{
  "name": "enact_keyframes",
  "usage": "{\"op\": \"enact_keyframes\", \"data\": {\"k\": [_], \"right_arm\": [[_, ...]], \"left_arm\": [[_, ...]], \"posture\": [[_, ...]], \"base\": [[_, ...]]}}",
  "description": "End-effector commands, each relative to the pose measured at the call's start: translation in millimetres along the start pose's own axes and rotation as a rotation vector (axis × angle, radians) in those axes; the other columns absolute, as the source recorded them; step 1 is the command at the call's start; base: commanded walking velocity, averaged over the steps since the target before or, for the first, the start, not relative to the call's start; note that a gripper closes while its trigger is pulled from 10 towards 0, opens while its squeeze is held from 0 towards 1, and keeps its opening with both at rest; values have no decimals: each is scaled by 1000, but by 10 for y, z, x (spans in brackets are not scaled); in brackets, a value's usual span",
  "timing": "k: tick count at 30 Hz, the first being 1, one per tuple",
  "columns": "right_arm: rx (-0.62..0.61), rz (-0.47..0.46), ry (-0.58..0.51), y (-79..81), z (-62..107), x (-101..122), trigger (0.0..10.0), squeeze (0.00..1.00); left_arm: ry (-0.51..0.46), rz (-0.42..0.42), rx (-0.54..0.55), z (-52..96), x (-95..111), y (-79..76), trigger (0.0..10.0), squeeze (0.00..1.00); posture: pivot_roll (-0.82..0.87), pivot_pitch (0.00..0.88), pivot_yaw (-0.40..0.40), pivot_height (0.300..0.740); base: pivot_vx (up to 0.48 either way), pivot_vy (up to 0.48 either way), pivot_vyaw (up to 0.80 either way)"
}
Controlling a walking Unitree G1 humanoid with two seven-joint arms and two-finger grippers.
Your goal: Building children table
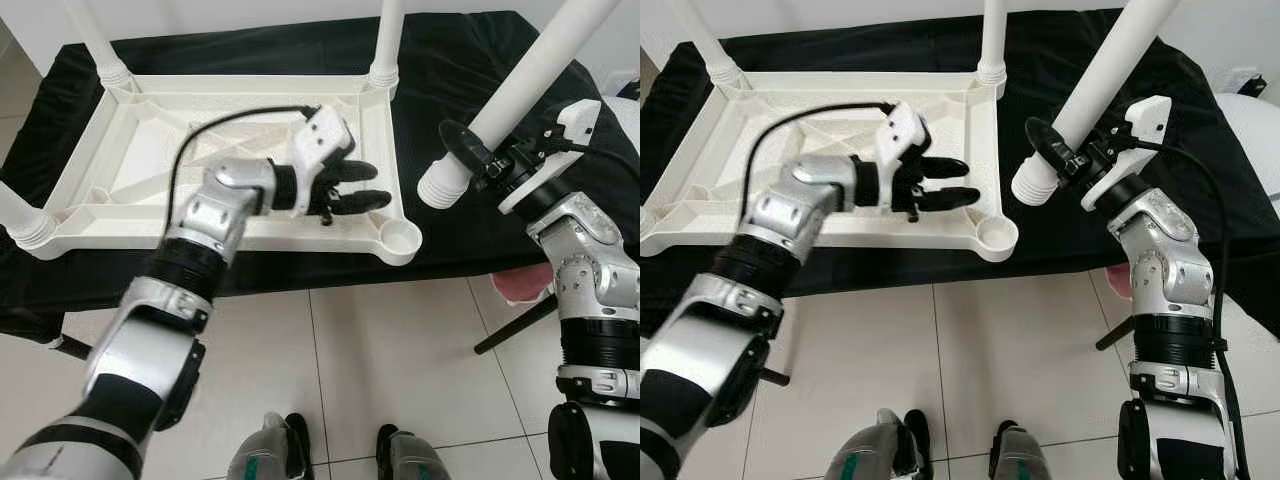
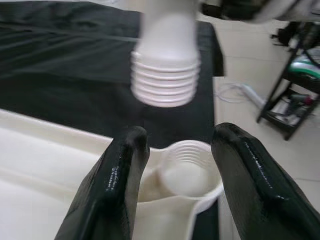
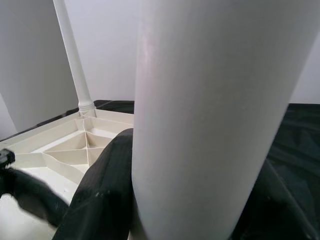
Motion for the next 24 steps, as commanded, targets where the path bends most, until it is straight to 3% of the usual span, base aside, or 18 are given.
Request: {"op": "enact_keyframes", "data": {"k": [1,3,11,16,24], "right_arm": [[14,3,-31,28,-33,59,10000,0],[15,4,-33,29,-36,62,10000,0],[10,5,-34,11,-30,69,10000,0],[9,2,-37,15,-34,66,10000,0],[10,0,-42,14,-42,79,10000,0]], "left_arm": [[15,14,47,5,-83,54,10000,0],[4,43,111,-19,-109,116,10000,0],[23,39,169,12,-196,140,10000,0],[93,16,308,110,-388,305,10000,0],[132,10,429,181,-497,459,10000,0]], "posture": [[-149,157,72,740],[-150,161,69,740],[-147,163,70,740],[-143,165,70,740],[-138,168,69,740]], "base": [[0,0,0],[0,0,0],[0,0,0],[0,0,0],[0,0,0]]}}
Point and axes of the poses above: a point about 5 cm out from each wrist's last joint towards the gripper, its own z axis pointing back from the gripper into the wrist, its own x axis along the axis of the wrist's last joint, y = z × x, the point moved 4 cm from there along -z, pointing out of the wrist towards the gripper, and after that the axes turned 14 degrees about z, right-handed, at the moved point
